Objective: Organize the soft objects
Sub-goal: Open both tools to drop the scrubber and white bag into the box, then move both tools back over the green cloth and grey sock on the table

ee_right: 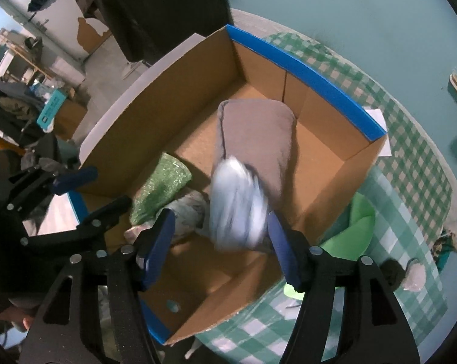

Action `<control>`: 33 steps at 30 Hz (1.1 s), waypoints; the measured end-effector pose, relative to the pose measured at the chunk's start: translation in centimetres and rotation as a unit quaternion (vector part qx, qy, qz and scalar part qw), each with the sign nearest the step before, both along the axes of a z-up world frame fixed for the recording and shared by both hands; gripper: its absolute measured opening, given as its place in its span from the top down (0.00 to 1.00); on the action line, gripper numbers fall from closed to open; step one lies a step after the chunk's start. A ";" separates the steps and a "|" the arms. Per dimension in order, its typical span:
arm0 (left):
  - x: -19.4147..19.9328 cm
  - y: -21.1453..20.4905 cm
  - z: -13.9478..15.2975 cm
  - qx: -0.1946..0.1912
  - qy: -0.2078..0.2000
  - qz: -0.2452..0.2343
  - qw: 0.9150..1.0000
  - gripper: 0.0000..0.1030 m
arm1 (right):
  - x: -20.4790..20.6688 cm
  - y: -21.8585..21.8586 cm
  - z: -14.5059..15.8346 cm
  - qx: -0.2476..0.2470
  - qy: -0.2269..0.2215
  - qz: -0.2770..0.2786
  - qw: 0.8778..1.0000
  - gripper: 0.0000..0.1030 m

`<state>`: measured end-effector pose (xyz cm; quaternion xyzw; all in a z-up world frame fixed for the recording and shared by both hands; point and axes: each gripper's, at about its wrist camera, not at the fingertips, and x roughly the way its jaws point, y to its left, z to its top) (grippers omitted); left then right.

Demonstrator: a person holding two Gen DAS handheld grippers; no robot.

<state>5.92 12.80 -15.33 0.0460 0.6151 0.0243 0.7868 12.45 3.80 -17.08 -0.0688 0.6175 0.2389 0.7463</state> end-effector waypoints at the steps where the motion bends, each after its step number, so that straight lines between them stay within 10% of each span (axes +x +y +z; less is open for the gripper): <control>1: 0.0 0.0 0.0 0.001 0.000 0.000 1.000 0.51 | -0.1 -0.2 0.1 0.001 -0.001 -0.001 1.000 0.37; 33: -1.6 -8.5 4.2 -0.002 -0.035 -0.073 0.997 0.47 | -3.2 -10.5 4.3 -0.001 -0.047 -0.081 0.996 0.35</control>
